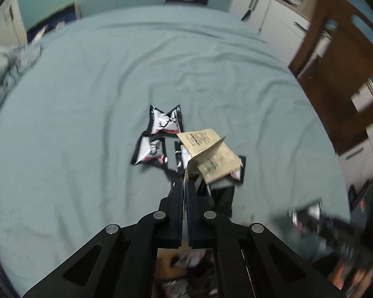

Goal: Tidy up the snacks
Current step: 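Lower both held packets into the cardboard box and open both grippers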

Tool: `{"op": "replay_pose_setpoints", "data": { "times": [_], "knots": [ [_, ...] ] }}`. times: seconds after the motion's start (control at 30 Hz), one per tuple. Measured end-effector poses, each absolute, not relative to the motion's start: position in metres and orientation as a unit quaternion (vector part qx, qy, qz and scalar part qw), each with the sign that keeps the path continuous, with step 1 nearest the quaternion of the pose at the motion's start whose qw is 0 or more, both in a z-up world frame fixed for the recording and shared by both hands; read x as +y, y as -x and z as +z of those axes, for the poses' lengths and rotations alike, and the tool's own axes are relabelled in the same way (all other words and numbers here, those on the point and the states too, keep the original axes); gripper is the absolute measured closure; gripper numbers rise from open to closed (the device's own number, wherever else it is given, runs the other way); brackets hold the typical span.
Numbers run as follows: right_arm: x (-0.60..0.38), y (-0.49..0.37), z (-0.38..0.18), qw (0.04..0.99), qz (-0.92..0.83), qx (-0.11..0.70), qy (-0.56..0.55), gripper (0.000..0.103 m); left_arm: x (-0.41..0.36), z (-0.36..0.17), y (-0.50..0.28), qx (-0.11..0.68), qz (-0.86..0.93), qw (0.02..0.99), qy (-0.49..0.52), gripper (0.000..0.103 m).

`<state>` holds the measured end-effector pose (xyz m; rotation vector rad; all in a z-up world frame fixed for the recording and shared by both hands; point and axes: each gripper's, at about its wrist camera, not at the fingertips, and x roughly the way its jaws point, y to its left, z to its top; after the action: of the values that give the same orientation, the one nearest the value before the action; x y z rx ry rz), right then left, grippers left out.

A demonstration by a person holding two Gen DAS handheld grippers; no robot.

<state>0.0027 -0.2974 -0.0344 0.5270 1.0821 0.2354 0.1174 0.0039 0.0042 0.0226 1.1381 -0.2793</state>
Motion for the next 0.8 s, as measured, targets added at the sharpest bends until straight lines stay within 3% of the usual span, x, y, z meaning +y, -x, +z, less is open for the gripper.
{"op": "replay_pose_setpoints", "data": {
  "times": [0.23,0.43,0.5,0.57,0.6,0.63,0.8],
  "knots": [
    [-0.287,0.001,-0.03,0.828,0.11,0.5,-0.227,0.071,-0.003,0.028,-0.042,0.497,-0.207,0.84,-0.064,0.102],
    [-0.281,0.002,-0.031,0.831,0.106,0.504,-0.209,0.071,-0.012,-0.021,-0.008,0.543,-0.29,0.785,-0.067,0.101],
    [-0.28,0.003,-0.029,0.832,0.113,0.501,-0.21,0.071,-0.015,-0.032,-0.006,0.566,-0.271,0.774,-0.087,0.09],
    [-0.277,0.003,-0.027,0.833,0.129,0.496,-0.21,0.071,-0.014,-0.026,-0.007,0.541,-0.244,0.797,-0.111,0.057],
    [-0.274,0.004,-0.026,0.834,0.139,0.493,-0.207,0.071,-0.011,-0.021,-0.006,0.523,-0.23,0.813,-0.113,0.029],
    [-0.27,0.005,-0.023,0.836,0.153,0.487,-0.201,0.071,-0.008,-0.015,-0.008,0.505,-0.217,0.828,-0.11,0.017],
    [-0.247,0.011,-0.021,0.839,0.196,0.483,-0.154,0.071,0.01,-0.009,-0.023,0.48,-0.142,0.859,-0.106,0.017]
  ]
}}
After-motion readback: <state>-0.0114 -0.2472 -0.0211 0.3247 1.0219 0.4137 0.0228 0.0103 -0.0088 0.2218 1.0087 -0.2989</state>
